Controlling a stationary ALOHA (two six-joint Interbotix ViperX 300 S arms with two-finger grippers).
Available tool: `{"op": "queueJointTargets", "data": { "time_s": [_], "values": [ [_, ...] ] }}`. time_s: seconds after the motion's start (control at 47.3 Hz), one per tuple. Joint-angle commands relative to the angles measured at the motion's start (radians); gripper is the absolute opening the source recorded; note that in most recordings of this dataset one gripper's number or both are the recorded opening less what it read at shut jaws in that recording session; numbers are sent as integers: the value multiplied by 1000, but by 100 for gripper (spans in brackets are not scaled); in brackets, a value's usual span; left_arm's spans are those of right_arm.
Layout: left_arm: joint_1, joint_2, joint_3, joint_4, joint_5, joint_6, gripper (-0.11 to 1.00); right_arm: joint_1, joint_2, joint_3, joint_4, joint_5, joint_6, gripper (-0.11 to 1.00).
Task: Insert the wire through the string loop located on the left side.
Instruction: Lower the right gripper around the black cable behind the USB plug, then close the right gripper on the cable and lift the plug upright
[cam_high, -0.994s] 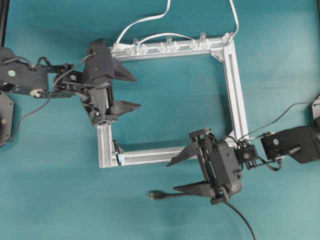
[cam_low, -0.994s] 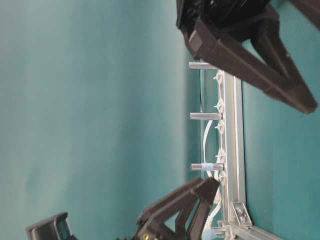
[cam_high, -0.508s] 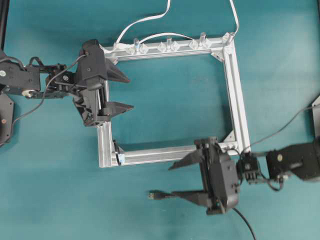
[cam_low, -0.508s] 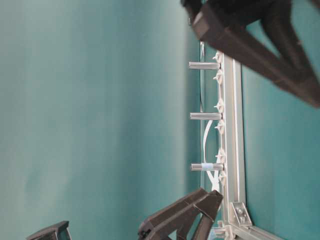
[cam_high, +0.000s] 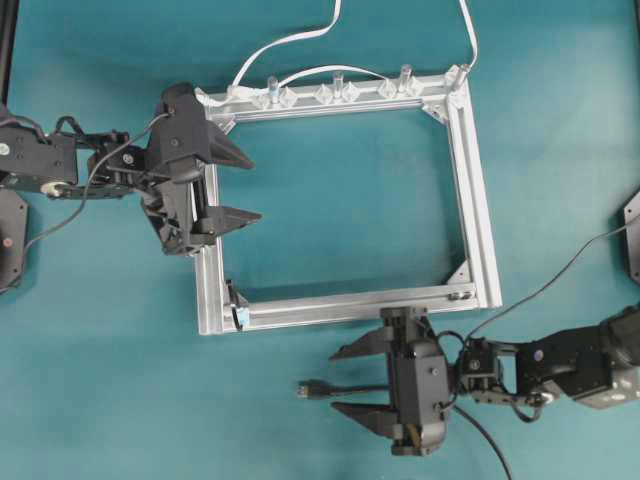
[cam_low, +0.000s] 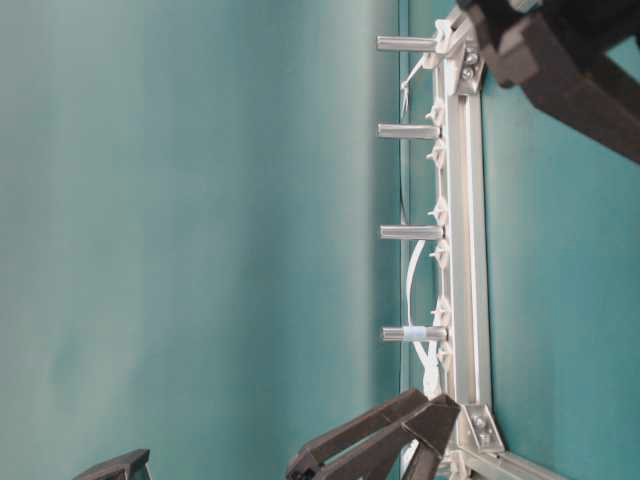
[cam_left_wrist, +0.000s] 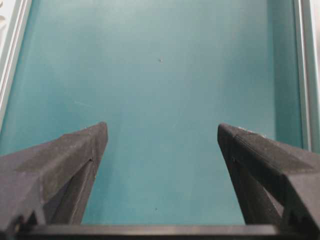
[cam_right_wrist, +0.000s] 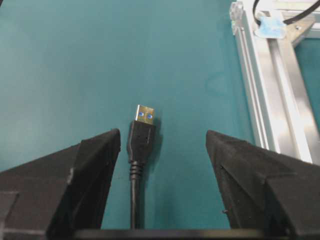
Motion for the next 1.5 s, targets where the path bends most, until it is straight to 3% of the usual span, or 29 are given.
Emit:
{"op": "queueJointTargets", "data": {
  "time_s": [0.0, 0.317, 0.698, 1.29, 1.396, 1.481],
  "values": [
    [-3, -20, -9, 3, -3, 0, 90, 8, -8, -26, 2, -6, -2, 74],
    [-3, -20, -9, 3, -3, 0, 90, 11, 17, -23, 28, 0, -2, 74],
    [-3, -11, -8, 3, -3, 0, 90, 17, 52, -23, 28, 67, -2, 73],
    [-2, -9, -6, 3, -3, 0, 90, 17, 75, -29, 28, 61, -2, 73],
    [-2, -9, -6, 3, -3, -2, 90, 11, 78, -29, 28, 61, -2, 63],
    [-3, -9, -6, 3, -3, -2, 90, 8, 86, -29, 28, 64, -2, 42]
  ]
}}
